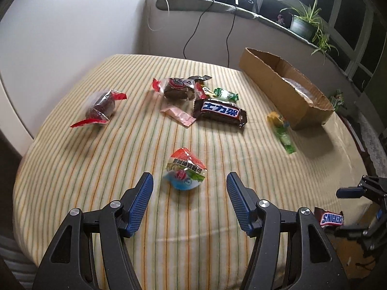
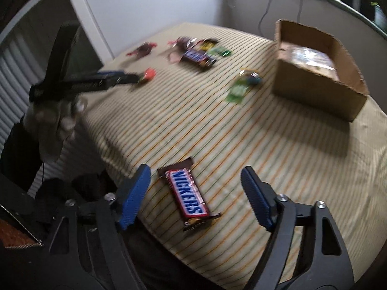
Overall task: Organize snacks
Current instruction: 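Grasp the egg-shaped candy toy with the left gripper while the right grasps the Snickers bar, then carry both snacks into the box and open both grippers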
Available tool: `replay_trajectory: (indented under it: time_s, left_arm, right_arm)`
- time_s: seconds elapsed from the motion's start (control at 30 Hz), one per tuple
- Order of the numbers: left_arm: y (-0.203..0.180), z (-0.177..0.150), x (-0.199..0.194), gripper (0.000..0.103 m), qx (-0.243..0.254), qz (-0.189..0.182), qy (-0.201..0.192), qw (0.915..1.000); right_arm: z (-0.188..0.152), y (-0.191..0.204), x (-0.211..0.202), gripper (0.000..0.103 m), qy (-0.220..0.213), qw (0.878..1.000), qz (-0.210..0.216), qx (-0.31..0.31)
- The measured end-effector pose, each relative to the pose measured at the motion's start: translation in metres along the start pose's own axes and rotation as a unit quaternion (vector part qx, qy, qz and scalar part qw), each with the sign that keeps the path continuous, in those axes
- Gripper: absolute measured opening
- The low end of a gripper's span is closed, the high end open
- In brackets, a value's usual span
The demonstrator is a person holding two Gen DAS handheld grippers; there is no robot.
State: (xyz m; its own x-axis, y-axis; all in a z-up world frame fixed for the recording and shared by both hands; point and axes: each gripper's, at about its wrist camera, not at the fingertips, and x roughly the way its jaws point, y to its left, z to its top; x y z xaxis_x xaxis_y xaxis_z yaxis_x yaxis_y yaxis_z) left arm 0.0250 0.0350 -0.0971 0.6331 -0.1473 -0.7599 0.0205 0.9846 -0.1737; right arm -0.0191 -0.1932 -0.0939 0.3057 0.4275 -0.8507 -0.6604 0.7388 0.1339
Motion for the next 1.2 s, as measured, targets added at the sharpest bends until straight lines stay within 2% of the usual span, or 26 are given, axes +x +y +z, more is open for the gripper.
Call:
replay_trajectory:
  time_s: [0.23, 0.4, 0.47, 0.53, 0.63, 0.7, 0.8, 1.0, 1.2]
  left_arm:
    - [0.004, 0.001, 0.009, 0.062, 0.009, 0.006, 0.005, 0.9999]
    - [0.006, 0.003, 0.015, 0.062, 0.015, 0.012, 0.009, 0.9998]
    - [0.006, 0.003, 0.019, 0.061, 0.019, 0.015, 0.012, 0.9996]
    - [0.006, 0.003, 0.022, 0.061, 0.021, 0.016, 0.013, 0.9996]
    - [0.004, 0.003, 0.022, 0.054, 0.025, 0.016, 0.011, 0.9995]
    - [0.003, 0.004, 0.023, 0.045, 0.028, 0.019, 0.01, 0.9994]
    - [0.0, 0.004, 0.024, 0.038, 0.035, 0.021, 0.01, 0.9991]
    - [0.0, 0.008, 0.025, 0.037, 0.032, 0.016, 0.007, 0.9993]
    - [-0.008, 0.023, 0.021, 0.037, 0.03, -0.005, -0.004, 0.9995]
  right_arm:
    - [0.001, 0.009, 0.015, 0.061, 0.028, 0.999, -0.014, -0.033]
    - [0.0, 0.008, 0.02, 0.057, 0.042, 0.998, -0.012, -0.036]
    - [0.0, 0.007, 0.02, 0.051, 0.045, 0.998, -0.015, -0.036]
    - [-0.001, 0.004, 0.02, 0.039, 0.047, 0.998, -0.021, -0.032]
    - [0.001, -0.001, 0.018, 0.03, 0.045, 0.999, -0.017, -0.018]
    - [0.003, -0.004, 0.018, 0.03, 0.044, 0.999, -0.016, -0.01]
    - [0.007, -0.004, 0.02, 0.03, 0.04, 0.999, -0.022, -0.009]
    - [0.02, -0.007, 0.023, 0.03, 0.028, 0.999, -0.03, -0.004]
    - [0.037, -0.021, 0.014, 0.03, 0.001, 0.999, -0.03, 0.016]
